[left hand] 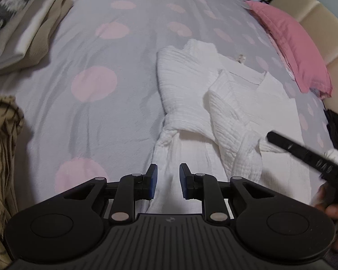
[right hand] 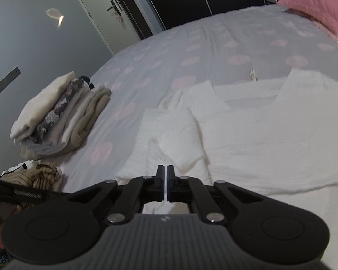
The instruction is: Fold clothes
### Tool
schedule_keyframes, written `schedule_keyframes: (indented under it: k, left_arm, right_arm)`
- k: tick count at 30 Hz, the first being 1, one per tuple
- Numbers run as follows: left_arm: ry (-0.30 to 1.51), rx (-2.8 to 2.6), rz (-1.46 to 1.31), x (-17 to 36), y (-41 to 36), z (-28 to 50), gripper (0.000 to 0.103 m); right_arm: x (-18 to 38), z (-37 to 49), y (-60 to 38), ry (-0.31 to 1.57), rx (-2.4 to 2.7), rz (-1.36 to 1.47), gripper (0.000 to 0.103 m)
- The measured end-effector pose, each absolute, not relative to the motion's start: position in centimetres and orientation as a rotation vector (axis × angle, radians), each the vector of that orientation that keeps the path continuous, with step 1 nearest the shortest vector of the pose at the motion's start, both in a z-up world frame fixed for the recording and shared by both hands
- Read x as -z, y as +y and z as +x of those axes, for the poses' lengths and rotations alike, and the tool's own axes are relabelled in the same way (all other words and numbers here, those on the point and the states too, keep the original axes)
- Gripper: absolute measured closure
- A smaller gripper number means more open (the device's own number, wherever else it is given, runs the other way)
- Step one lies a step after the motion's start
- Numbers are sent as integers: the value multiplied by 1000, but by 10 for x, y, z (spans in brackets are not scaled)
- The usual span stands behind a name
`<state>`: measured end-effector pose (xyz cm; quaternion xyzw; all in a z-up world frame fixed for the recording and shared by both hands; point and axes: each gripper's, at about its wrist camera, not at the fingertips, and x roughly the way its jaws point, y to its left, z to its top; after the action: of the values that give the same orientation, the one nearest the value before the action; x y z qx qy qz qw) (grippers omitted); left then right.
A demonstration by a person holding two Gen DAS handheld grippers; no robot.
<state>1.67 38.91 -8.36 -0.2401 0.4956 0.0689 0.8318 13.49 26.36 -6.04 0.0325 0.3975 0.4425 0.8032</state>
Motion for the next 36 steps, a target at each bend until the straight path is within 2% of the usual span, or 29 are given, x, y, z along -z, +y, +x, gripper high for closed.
schedule_keyframes:
  k: [4, 6, 7, 8, 9, 15, 16, 17, 19, 21, 22, 23, 24, 26, 27, 32, 36]
  left_arm:
    - [1049, -131, -464, 85, 383, 19, 83]
    - [1057, -129, -455, 87, 382, 20, 83]
    - [1060, -130, -455, 88, 381, 21, 83]
    - [1063, -131, -454, 89, 381, 21, 83]
    - [1065, -133, -458, 90, 381, 21, 83]
    - [1063, -144, -475, 91, 384, 23, 82]
    - [1064, -145, -475, 91, 384, 23, 81]
    - [1065, -147, -475, 92, 384, 23, 80]
    - [1070, -151, -473, 93, 385, 23, 77]
    - [1075, -154, -474, 95, 386, 24, 76]
    - [1076, -153, -475, 96, 386, 24, 76]
    - [1078, -151, -477, 96, 387, 24, 76]
    - [1078, -150, -476, 96, 387, 24, 76]
    - [1075, -149, -473, 96, 387, 24, 76]
    - [1072, -147, -471, 96, 386, 23, 76]
    - [1037, -115, -427, 93, 383, 22, 76]
    - [1023, -101, -301, 95, 376, 26, 67]
  right_arm:
    - [38, 151, 252, 831, -909, 40, 102]
    - [33, 160, 245, 840, -892, 62, 96]
    - [36, 162, 242, 856, -890, 77, 86]
    - [38, 164, 240, 871, -888, 93, 66]
    - [41, 166, 238, 887, -886, 108, 58]
    - [75, 160, 246, 1003, -906, 168, 56]
    - [79, 159, 249, 1022, -911, 184, 51]
    - [83, 158, 252, 1040, -914, 200, 42]
    - [91, 156, 258, 1079, -900, 222, 34]
    - [99, 155, 264, 1112, -890, 252, 35]
    - [101, 153, 267, 1118, -894, 273, 40]
    - [102, 151, 269, 1113, -896, 281, 53]
    - [101, 149, 272, 1097, -898, 274, 61]
    - [98, 144, 277, 1062, -901, 254, 94]
    - [94, 143, 278, 1038, -902, 238, 98]
    - [63, 149, 272, 939, -910, 151, 100]
    - [34, 168, 258, 892, -895, 108, 101]
